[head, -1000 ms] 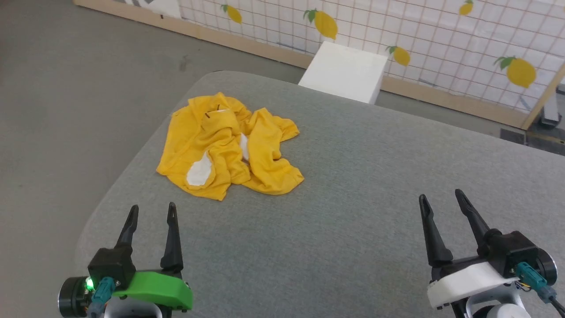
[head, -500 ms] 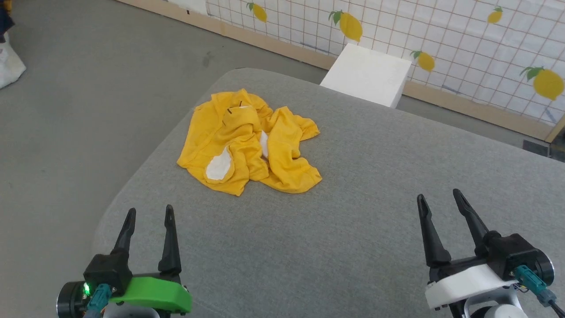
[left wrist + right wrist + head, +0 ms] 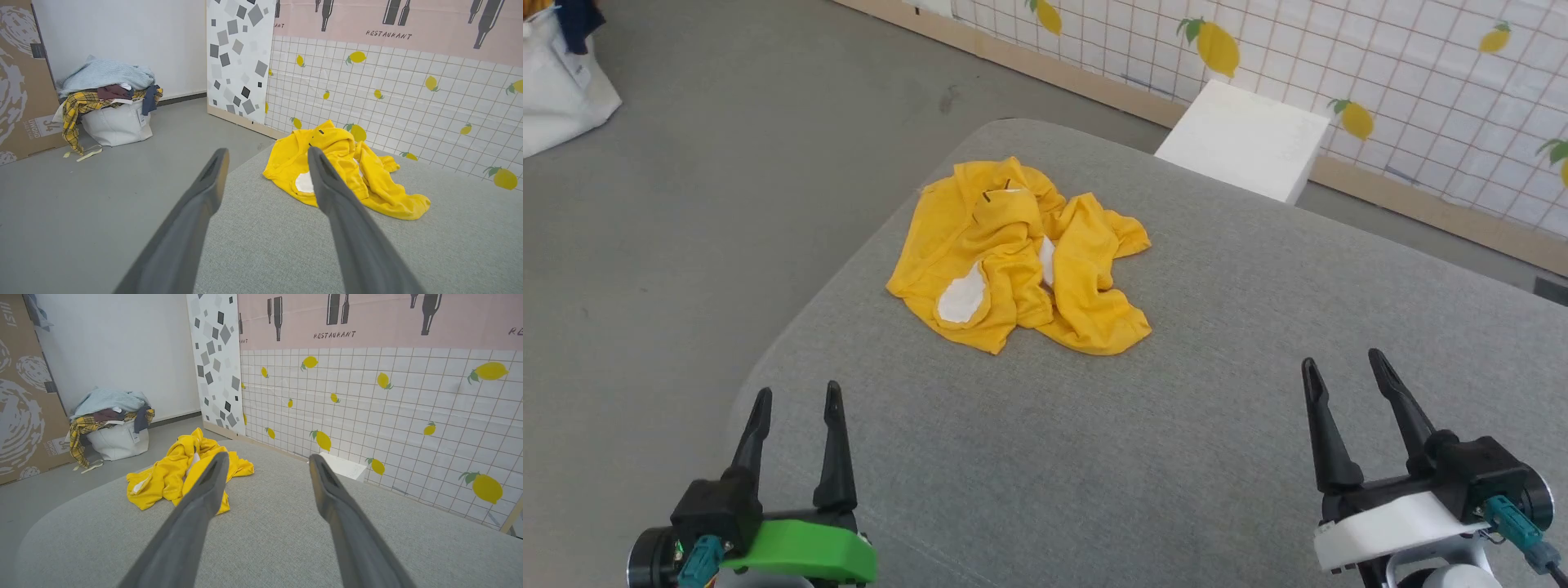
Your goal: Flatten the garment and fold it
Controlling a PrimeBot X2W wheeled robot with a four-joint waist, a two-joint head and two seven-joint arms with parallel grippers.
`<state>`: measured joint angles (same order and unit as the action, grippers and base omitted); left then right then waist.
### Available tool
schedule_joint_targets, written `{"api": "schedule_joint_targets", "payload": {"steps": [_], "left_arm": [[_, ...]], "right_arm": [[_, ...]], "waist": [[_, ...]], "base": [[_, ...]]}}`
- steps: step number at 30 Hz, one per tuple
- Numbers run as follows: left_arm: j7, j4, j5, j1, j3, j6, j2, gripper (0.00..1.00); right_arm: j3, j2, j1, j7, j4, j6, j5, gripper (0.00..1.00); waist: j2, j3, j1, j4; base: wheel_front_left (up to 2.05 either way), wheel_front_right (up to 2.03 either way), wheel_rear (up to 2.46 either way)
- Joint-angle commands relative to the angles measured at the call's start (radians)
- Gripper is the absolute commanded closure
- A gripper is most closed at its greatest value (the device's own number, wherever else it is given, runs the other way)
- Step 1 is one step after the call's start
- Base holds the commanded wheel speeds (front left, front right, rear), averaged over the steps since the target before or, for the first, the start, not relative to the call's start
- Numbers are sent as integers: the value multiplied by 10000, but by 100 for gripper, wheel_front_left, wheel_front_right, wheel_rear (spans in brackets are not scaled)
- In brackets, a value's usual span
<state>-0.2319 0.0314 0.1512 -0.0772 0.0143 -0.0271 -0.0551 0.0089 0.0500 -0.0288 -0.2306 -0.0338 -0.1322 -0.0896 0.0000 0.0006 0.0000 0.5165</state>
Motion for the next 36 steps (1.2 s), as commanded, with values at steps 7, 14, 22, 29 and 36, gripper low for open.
{"api": "schedule_joint_targets", "payload": {"steps": [7,14,22,29,36], "left_arm": [[-251,44,175,-260,-17,-94,48,0],[-299,63,239,-226,-66,-97,49,0],[-299,218,394,60,-166,-175,49,0],[709,528,433,2451,-771,-790,-783,0],[3070,-430,1117,5800,-1425,-1011,-2229,0]], "right_arm": [[-18,3,-196,-264,-28,15,-116,0],[-50,2,-223,-312,29,15,-55,0],[-119,2,-176,-312,83,15,50,0],[-357,2,-105,-312,412,15,366,0],[-323,2,359,-300,1102,15,961,0]], "waist": [[0,-45,0,251],[0,55,0,293],[0,209,0,271],[0,728,0,260],[0,1849,0,-282]], "base": [[0,0,0],[0,0,0],[0,0,0],[0,0,0],[0,0,0]]}}
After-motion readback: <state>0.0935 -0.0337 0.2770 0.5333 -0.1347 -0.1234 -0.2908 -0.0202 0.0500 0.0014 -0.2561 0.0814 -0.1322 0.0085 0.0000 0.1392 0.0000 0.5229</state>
